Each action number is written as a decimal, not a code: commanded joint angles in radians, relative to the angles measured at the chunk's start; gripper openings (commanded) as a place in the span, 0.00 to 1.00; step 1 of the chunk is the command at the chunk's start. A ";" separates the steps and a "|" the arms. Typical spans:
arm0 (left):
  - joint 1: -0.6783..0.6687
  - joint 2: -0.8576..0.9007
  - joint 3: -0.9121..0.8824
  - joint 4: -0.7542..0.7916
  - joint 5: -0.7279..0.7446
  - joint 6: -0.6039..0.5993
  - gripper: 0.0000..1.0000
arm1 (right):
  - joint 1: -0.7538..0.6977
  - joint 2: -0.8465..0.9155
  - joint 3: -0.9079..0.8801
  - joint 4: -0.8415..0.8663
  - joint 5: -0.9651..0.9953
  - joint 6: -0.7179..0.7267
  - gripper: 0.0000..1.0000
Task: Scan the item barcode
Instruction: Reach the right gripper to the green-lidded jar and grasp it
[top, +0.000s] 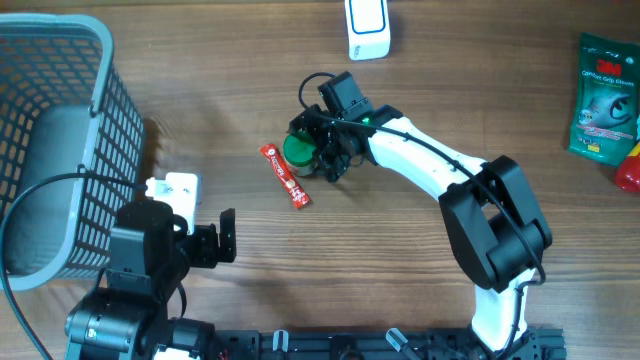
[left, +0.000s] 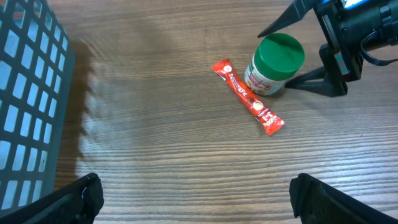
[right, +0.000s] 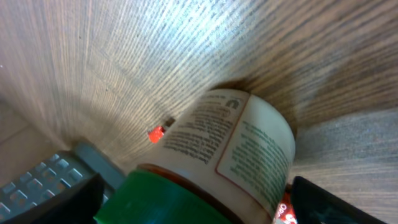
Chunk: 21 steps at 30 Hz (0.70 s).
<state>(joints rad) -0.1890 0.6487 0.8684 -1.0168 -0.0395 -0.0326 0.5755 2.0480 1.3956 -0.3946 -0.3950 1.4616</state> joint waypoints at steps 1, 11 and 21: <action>-0.005 -0.005 -0.006 0.003 0.005 -0.009 1.00 | 0.003 0.015 -0.003 0.000 0.061 -0.085 0.86; -0.005 -0.005 -0.006 0.003 0.005 -0.010 1.00 | 0.003 0.008 0.001 -0.019 0.028 -0.335 0.76; -0.005 -0.005 -0.006 0.003 0.005 -0.010 1.00 | 0.013 -0.030 0.121 -0.105 0.036 -0.589 0.99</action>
<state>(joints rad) -0.1890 0.6487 0.8684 -1.0168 -0.0395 -0.0326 0.5755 2.0480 1.4376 -0.4820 -0.3614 1.0206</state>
